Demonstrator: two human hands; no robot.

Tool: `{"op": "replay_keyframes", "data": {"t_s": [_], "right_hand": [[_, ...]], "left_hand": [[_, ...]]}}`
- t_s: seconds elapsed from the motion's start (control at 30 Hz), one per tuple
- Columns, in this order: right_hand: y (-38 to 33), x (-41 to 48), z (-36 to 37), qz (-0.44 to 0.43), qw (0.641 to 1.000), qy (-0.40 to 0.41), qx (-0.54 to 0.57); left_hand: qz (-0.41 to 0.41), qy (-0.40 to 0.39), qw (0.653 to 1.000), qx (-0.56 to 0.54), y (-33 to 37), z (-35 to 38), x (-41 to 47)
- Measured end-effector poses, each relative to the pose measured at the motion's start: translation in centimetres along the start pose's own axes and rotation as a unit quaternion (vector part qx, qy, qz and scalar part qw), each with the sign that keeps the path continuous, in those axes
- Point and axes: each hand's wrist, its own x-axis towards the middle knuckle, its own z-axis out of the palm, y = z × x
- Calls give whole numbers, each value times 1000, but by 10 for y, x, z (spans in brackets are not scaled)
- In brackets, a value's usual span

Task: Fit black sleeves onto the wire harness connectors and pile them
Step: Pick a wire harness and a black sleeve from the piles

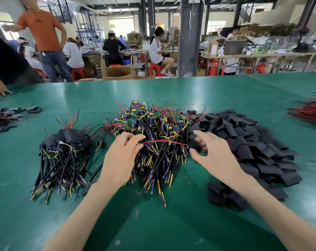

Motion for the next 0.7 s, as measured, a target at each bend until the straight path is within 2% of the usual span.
{"op": "replay_keyframes", "data": {"t_s": [0.23,0.7], "right_hand": [[1,-4,7,-37,999,-6,25],[6,-3,7,19,999,32,32]], "left_hand": [[-22,22,999,-19,1,4,-2],[-16,38,998,-38,2,6,-5]]}}
